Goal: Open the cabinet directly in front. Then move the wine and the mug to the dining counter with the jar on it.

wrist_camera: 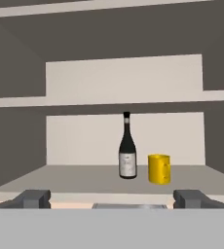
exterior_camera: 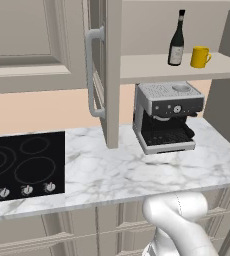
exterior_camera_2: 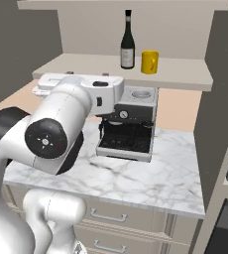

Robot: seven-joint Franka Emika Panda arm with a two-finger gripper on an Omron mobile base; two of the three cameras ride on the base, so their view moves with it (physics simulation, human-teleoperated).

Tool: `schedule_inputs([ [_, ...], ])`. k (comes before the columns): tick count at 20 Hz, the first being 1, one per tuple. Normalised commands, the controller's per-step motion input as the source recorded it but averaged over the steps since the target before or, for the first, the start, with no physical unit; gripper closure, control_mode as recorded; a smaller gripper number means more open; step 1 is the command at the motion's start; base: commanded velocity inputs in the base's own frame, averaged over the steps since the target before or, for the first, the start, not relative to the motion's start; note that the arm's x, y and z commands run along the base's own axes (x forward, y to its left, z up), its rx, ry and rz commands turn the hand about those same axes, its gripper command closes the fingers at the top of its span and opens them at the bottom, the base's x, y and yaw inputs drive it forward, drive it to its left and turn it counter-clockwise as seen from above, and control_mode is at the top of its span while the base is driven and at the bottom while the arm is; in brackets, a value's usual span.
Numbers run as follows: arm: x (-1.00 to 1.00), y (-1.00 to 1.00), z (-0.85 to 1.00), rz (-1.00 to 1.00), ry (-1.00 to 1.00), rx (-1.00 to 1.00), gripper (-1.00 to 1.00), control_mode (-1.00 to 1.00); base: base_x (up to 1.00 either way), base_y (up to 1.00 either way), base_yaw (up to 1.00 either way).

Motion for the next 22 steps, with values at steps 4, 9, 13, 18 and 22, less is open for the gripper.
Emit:
schedule_inputs([
  [4,0.23,-0.11,0.0,0.0,0.02,0.0,-1.0,-1.0,0.0,0.0,0.0],
  [9,0.13,-0.14,0.0,0.0,0.1,-0.01,-1.0,-1.0,0.0,0.0,0.0],
  [13,0.0,-0.08,0.0,0.0,0.17,-0.01,-1.0,-1.0,0.0,0.0,0.0],
  [18,0.0,-0.01,0.0,0.0,0.15,0.0,-1.0,-1.0,0.0,0.0,0.0],
  [22,0.0,0.0,0.0,0.0,0.09,0.0,-1.0,-1.0,0.0,0.0,0.0],
])
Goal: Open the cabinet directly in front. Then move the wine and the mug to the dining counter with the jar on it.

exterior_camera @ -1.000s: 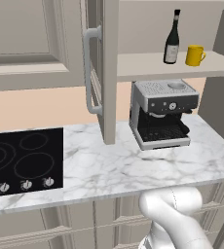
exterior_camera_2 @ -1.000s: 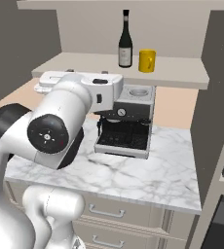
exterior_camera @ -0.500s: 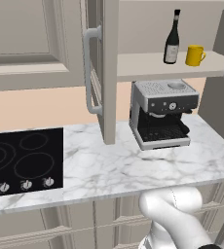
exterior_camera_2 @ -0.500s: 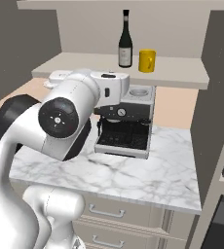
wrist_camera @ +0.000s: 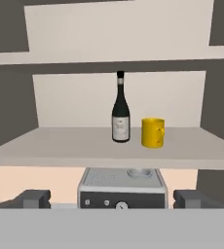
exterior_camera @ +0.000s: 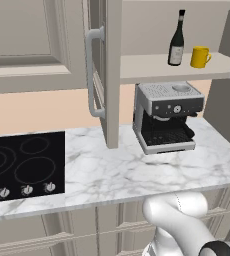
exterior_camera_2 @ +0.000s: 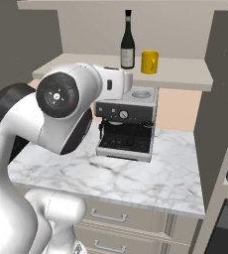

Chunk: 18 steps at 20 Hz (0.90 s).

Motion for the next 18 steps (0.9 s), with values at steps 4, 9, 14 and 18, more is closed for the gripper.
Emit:
schedule_inputs([
  [4,0.01,0.0,0.0,0.0,0.05,0.0,-1.0,-1.0,0.0,0.0,0.0],
  [9,0.01,0.0,0.0,0.0,0.0,0.0,-1.0,-1.0,0.0,0.0,0.0],
  [14,0.0,0.0,0.0,0.0,0.0,0.0,-1.0,-1.0,0.0,0.0,0.0],
  [18,0.09,0.0,0.0,0.0,0.02,0.0,-1.0,-1.0,0.0,0.0,0.0],
])
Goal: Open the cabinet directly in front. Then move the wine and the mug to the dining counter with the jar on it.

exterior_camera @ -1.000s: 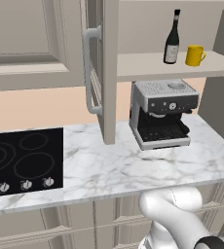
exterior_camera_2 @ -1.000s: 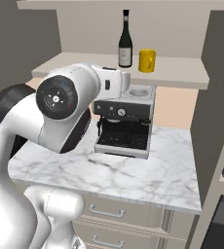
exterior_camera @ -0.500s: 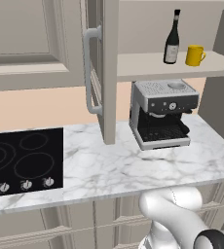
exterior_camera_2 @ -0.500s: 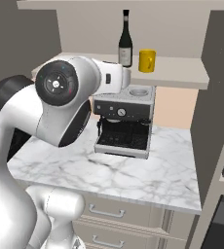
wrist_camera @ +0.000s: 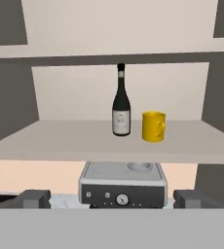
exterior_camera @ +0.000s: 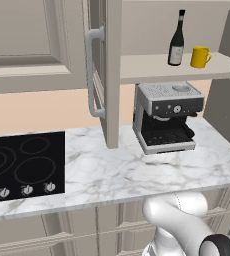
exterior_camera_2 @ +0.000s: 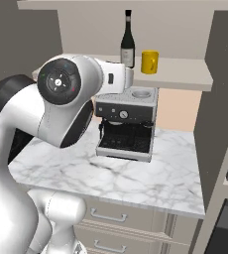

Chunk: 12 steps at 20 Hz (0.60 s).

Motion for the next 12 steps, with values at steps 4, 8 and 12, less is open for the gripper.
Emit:
schedule_inputs([
  [4,0.17,0.0,0.0,0.0,0.04,0.0,-1.0,-1.0,0.0,0.0,0.0],
  [8,0.18,0.0,0.0,0.0,0.03,0.0,-1.0,-1.0,0.0,0.0,0.0],
  [12,0.18,-0.03,-0.01,0.0,0.01,0.0,-1.0,-1.0,0.0,0.0,0.0],
])
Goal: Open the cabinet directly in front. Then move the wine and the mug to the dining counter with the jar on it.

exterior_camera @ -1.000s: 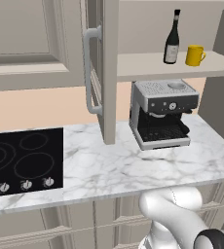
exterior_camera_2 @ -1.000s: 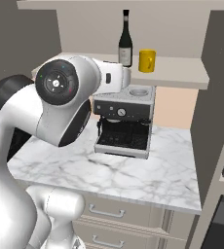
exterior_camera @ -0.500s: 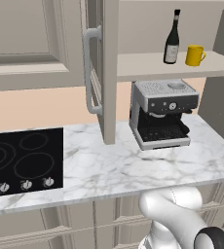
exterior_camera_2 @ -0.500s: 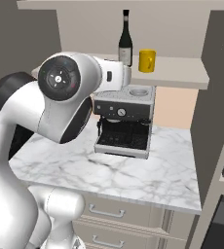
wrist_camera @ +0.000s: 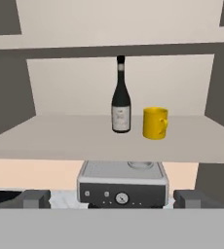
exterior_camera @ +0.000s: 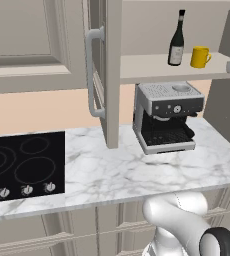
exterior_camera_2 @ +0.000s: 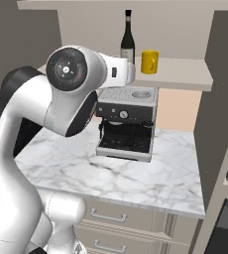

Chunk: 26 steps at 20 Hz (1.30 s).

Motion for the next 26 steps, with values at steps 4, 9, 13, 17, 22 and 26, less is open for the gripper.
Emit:
schedule_inputs([
  [4,0.15,-0.1,-0.06,0.0,0.01,0.0,-1.0,-1.0,0.0,0.0,0.0],
  [9,0.17,-0.12,-0.1,0.0,0.01,0.0,-1.0,-1.0,0.0,0.0,0.0],
  [13,0.22,-0.1,-0.08,0.0,0.01,0.0,-1.0,-1.0,0.0,0.0,0.0],
  [17,0.23,-0.11,-0.02,0.0,0.03,0.0,-1.0,-1.0,0.0,0.0,0.0],
  [22,0.22,-0.14,0.0,0.0,0.03,0.0,-1.0,-1.0,0.0,0.0,0.0],
  [26,0.2,-0.1,-0.03,0.0,0.02,0.0,-1.0,-1.0,0.0,0.0,0.0],
])
